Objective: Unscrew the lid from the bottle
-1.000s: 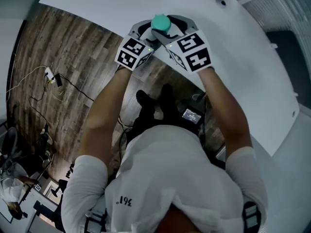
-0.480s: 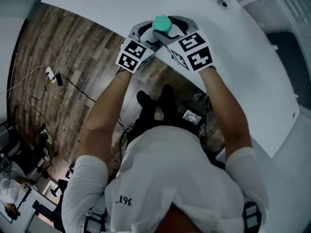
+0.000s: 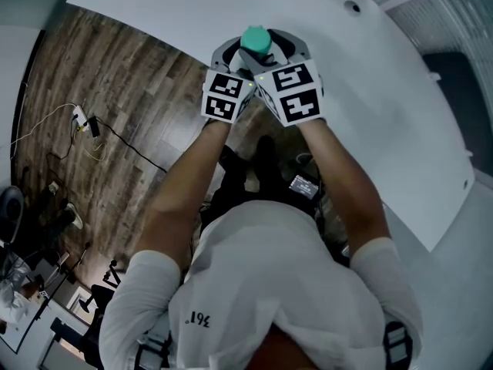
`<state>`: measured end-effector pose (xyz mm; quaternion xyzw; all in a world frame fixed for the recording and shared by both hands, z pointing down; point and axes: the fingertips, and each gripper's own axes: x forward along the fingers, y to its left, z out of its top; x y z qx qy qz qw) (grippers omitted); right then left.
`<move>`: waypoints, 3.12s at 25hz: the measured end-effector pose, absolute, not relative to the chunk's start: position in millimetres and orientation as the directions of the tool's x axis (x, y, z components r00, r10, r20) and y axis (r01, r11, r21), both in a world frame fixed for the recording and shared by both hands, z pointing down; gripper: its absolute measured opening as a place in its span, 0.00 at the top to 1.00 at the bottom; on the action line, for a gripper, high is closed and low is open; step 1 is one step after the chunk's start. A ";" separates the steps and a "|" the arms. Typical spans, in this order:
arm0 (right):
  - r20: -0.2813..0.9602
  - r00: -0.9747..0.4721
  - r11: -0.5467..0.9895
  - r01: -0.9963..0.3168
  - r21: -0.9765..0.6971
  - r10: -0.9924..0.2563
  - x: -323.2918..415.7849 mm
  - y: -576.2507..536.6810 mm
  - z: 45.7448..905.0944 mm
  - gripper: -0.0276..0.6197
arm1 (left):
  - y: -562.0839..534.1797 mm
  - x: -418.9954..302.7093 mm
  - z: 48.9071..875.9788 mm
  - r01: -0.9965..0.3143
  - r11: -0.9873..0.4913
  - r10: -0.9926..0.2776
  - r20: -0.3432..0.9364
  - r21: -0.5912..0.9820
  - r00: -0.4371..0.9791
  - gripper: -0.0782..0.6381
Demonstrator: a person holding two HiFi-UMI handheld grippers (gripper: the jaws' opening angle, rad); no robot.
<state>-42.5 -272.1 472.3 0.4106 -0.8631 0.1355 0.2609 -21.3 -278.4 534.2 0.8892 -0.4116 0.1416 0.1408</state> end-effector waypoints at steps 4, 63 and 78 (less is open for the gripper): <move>0.562 -0.535 0.634 -0.773 -0.024 -0.631 -43.9 -271.4 471.7 0.52 | -277.1 -21.9 534.1 -0.749 -0.649 -0.670 0.367 0.131 0.645 0.45; 0.556 -0.665 0.797 -0.604 -0.007 -0.499 -43.2 -271.4 450.1 0.52 | -272.5 -10.6 535.9 -0.460 -0.876 -0.376 0.391 0.147 0.840 0.45; 0.571 -0.647 0.788 -0.615 0.000 -0.505 -39.5 -270.9 453.6 0.52 | -275.2 -11.6 537.0 -0.466 -0.872 -0.375 0.406 0.149 0.833 0.45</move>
